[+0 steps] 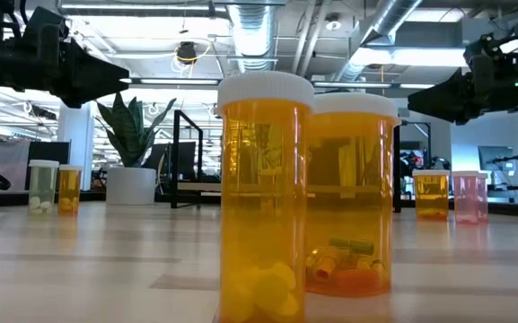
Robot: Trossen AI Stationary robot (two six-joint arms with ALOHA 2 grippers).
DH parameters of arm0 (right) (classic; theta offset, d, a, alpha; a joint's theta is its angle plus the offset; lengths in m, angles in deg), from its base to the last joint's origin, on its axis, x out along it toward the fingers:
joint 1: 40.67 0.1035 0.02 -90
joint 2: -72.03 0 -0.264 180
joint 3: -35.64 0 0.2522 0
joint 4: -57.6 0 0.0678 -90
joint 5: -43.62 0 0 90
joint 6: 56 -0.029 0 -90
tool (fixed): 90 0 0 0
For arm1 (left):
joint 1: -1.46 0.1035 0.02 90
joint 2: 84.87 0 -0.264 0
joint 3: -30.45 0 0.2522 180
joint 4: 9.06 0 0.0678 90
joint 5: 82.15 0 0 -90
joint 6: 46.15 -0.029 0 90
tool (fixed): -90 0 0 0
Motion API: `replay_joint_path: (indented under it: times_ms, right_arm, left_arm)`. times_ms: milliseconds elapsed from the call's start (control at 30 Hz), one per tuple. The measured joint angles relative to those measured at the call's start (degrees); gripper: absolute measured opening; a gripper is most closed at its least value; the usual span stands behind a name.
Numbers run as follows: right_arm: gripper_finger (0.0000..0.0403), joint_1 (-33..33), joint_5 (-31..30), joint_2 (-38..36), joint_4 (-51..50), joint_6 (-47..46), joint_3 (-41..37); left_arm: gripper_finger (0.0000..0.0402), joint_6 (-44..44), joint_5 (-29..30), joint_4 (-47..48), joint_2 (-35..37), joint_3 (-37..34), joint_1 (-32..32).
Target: Pick and place medicine bottles onto shelf by color
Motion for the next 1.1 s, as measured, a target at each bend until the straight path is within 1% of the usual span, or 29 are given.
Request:
replay_joint_path:
  times_ms: [333,400,533,700,967,1100]
  right_arm:
    - [0.024,-0.02,0.01,-0.01,0.24,-0.02,0.0]
    - [0.024,-0.01,0.01,0.0,0.46,-1.4,0.0]
    - [0.024,0.0,0.01,0.0,1.31,-11.02,-0.03]
    - [0.024,0.05,0.07,-0.01,2.73,-19.61,-0.03]
    - [0.024,1.14,0.07,0.01,0.99,-43.42,-0.03]
    - [0.024,2.5,0.07,0.01,0.67,-46.04,0.0]
  left_arm:
    - [0.0249,-0.01,0.01,0.0,-0.01,0.0,-0.01]
    - [0.0249,-0.01,0.01,0.0,0.01,-0.01,0.0]
    - [0.0249,-0.02,0.0,0.01,0.0,0.0,0.0]
    - [0.0249,-0.01,0.0,0.01,0.01,0.01,0.0]
    - [0.0249,0.0,0.01,0.0,0.0,0.0,0.0]
    - [0.0249,0.0,0.0,0.01,0.0,-0.01,-0.02]
